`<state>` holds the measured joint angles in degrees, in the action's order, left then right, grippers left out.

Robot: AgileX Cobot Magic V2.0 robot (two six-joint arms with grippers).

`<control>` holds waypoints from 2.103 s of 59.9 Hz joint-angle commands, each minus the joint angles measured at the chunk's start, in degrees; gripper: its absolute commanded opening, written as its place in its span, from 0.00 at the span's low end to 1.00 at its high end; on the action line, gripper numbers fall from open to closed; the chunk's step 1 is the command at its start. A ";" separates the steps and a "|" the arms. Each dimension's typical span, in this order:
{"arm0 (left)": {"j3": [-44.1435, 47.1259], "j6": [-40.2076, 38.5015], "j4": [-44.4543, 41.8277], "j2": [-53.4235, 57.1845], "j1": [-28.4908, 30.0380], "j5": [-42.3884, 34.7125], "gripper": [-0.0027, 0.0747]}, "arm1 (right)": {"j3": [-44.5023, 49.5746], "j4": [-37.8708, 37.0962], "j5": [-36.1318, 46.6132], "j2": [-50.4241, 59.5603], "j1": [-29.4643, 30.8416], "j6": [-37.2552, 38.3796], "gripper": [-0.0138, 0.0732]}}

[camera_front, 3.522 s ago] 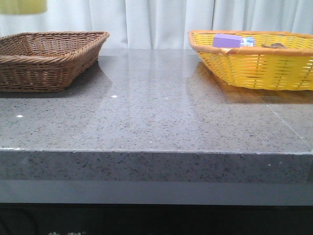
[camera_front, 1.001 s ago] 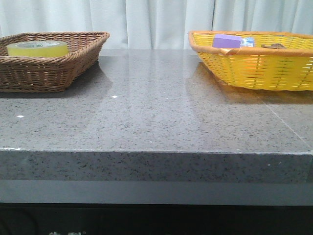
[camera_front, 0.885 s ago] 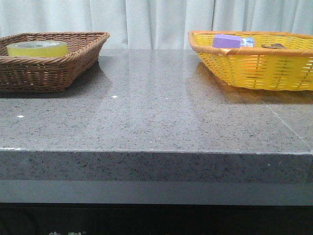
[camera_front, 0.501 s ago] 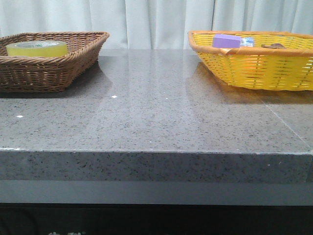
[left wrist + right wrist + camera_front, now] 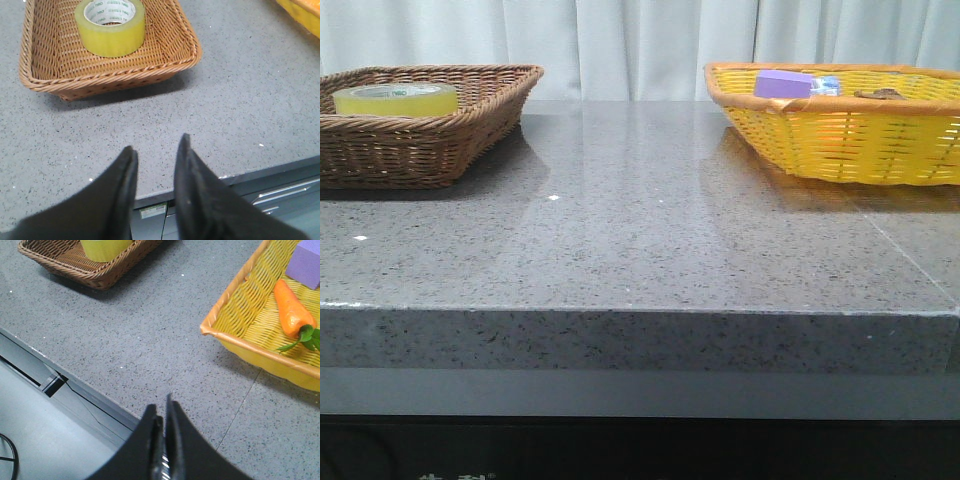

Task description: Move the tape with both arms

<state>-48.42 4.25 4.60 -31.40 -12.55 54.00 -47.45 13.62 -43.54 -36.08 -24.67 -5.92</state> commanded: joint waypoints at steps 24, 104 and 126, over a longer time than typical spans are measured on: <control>-1.24 -0.60 1.08 -0.07 -0.41 -7.67 0.01 | -1.34 0.82 3.61 0.13 0.00 -0.10 0.08; 51.23 -0.60 -0.03 32.91 9.61 -57.03 0.01 | -1.34 0.82 3.66 0.13 0.00 -0.10 0.08; 51.23 -0.60 -0.03 32.81 9.61 -56.64 0.01 | -1.34 0.82 3.66 0.13 0.00 -0.10 0.08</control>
<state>0.52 4.25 4.00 0.29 -2.87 1.76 -47.45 13.62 -43.65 -35.96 -24.67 -5.92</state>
